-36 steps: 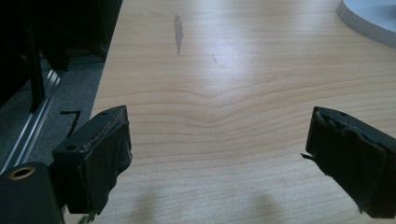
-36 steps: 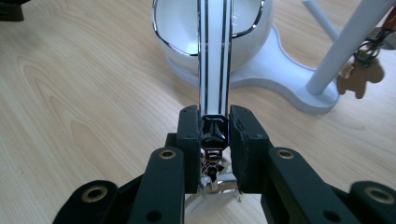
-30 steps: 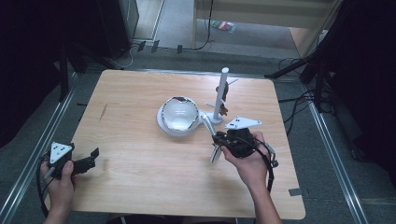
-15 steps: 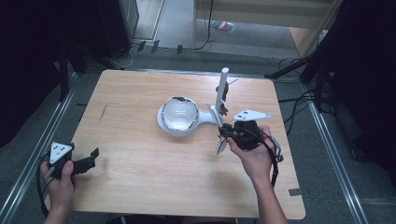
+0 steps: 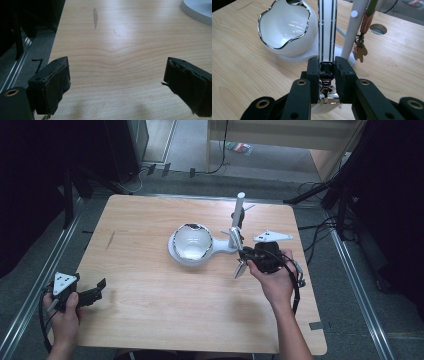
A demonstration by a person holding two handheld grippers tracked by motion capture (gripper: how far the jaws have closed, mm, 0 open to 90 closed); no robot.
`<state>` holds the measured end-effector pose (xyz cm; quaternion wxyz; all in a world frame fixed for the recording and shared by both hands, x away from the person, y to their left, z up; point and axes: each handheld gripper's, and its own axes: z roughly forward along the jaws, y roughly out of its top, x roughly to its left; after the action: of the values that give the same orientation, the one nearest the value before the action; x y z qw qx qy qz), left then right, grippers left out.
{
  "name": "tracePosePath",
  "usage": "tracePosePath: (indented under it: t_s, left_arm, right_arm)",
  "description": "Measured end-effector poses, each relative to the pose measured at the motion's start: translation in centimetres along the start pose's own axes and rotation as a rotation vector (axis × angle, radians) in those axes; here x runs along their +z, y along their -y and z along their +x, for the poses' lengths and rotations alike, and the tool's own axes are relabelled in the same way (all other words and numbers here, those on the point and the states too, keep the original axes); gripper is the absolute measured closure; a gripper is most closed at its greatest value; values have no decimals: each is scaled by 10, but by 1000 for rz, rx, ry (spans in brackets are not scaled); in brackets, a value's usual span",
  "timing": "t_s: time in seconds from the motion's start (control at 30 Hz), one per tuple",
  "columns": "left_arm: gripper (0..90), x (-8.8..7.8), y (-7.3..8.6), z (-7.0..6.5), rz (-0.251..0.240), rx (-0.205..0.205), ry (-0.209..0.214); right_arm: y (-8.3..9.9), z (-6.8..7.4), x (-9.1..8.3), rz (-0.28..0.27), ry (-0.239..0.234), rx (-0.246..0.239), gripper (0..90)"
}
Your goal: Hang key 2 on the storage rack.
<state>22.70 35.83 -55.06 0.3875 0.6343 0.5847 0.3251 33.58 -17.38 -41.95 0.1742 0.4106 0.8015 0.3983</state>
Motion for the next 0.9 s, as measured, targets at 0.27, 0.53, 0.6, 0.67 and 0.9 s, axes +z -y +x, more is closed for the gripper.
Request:
tracePosePath:
  t_s: [0.27,0.53,0.6,0.67,0.9]
  left_arm:
    - [70,0,0,0,0,-2,1]
    - [70,0,0,0,1,2,0]
    - [70,0,0,0,1,1,0]
    - [70,0,0,0,1,2,0]
    - [70,0,0,0,-1,0,0]
  right_arm:
    - [1,-10,3,5,1,31,755]
    - [2,-17,2,-3,-12,46,754]
    - [1,-18,1,-7,-11,48,754]
    - [1,-18,1,-13,-5,50,754]
    - [-1,-19,-2,-57,10,52,754]
